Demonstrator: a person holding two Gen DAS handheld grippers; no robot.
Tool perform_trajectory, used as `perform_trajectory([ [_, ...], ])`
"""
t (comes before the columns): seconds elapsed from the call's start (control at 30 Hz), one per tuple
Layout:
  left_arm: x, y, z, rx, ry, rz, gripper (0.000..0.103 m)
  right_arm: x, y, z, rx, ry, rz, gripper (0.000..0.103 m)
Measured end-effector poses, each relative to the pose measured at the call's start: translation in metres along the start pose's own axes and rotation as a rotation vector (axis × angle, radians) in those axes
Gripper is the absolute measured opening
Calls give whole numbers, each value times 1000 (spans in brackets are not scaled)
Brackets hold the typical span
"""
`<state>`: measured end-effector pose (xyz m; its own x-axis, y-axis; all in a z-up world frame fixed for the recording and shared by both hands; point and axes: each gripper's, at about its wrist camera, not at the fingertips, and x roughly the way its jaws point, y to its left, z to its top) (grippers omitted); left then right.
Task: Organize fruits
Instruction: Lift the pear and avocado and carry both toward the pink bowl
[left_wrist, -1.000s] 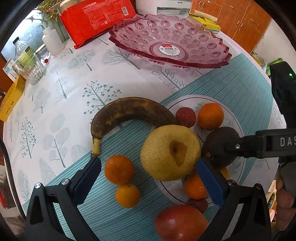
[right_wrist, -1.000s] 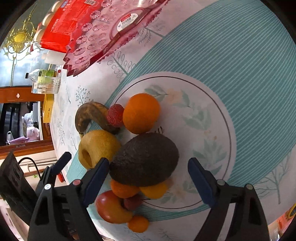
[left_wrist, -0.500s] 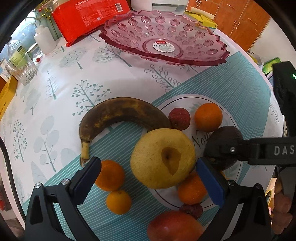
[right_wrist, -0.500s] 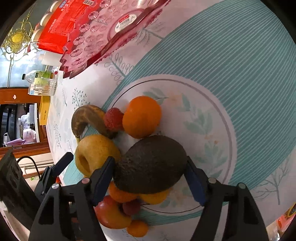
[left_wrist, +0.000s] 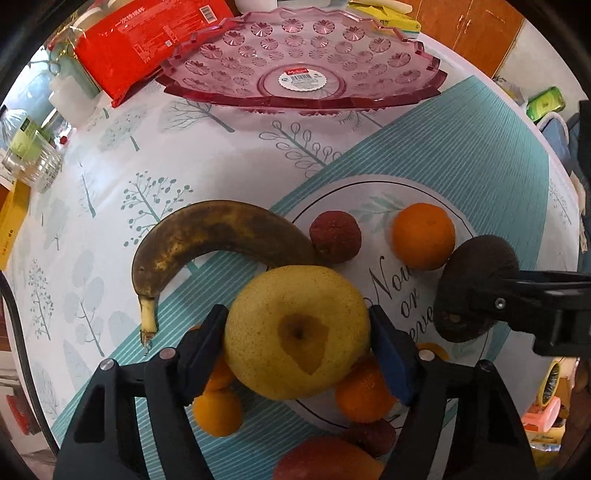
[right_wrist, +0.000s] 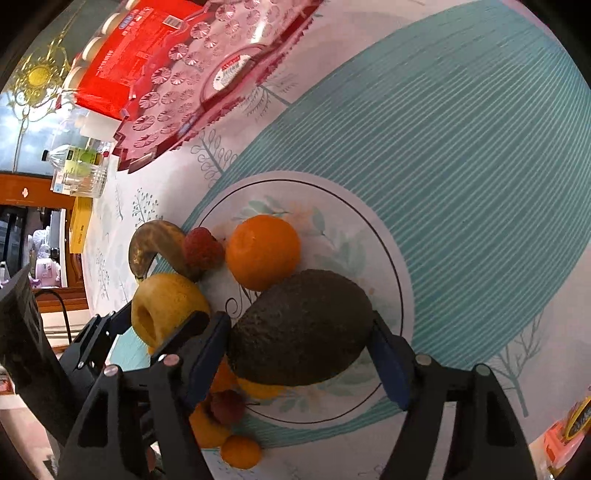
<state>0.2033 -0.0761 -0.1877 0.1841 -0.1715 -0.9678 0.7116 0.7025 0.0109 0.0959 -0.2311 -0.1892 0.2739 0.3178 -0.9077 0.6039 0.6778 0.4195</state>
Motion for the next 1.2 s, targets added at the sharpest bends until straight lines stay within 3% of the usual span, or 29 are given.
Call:
perform_trajectory([
  [0.23,-12,7,-7,-44,-8,1,73,-20,13,-8,-75,-66,1,74],
  [0.73,-126,10,-3,-93,-234,-15,73,-98,64,-24,-355,-286,-98,74],
  [0.93,-156,7,14,-119,-287,12,73,-136,79,-8,-455,-399,-165,74],
  [1.2,-164,6,42,-243,-296,86,73,-157,84,45,-593,-450,-190,74],
])
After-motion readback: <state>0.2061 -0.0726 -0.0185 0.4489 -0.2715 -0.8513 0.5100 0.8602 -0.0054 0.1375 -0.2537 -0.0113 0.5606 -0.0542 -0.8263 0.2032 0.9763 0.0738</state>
